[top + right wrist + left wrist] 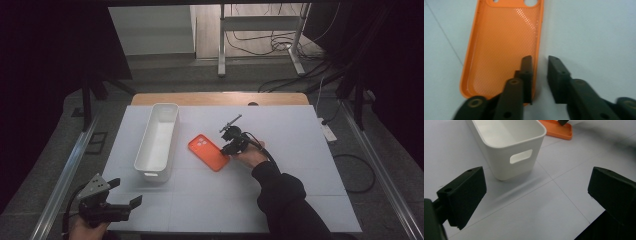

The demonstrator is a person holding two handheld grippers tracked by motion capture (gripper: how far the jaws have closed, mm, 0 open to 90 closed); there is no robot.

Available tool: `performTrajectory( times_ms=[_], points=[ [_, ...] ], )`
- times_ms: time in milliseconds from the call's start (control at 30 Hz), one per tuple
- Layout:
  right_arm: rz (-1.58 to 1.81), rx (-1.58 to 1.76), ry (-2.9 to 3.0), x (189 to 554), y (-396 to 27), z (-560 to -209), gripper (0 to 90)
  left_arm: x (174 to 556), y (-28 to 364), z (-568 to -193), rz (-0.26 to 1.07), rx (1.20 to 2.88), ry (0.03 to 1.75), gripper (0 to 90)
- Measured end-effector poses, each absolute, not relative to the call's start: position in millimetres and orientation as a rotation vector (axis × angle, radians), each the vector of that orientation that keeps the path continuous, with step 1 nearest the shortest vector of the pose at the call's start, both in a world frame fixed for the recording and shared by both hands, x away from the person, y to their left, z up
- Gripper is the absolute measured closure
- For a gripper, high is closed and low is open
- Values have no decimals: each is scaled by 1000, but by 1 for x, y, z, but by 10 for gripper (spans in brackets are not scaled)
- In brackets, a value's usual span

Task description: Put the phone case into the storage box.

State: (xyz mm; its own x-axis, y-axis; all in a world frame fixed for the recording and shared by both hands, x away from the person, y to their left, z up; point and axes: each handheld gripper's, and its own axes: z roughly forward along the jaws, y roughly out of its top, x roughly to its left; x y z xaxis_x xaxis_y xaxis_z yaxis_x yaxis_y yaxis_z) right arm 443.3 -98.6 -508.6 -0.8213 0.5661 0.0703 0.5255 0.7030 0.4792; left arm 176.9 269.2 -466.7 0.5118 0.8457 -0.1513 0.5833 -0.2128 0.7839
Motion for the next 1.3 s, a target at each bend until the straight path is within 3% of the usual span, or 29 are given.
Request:
performTrajectory(
  times_ms=[33,267,1300],
  points=[
    [767,910,2837,444,-99,-509,844,177,269,-467,395,1915,1176,27],
    [738,971,2832,443,-96,-507,880,177,269,-467,394,1916,1176,27],
    [900,918,2725,420,-115,-474,887,179,269,-467,380,1916,1181,24]
  ],
)
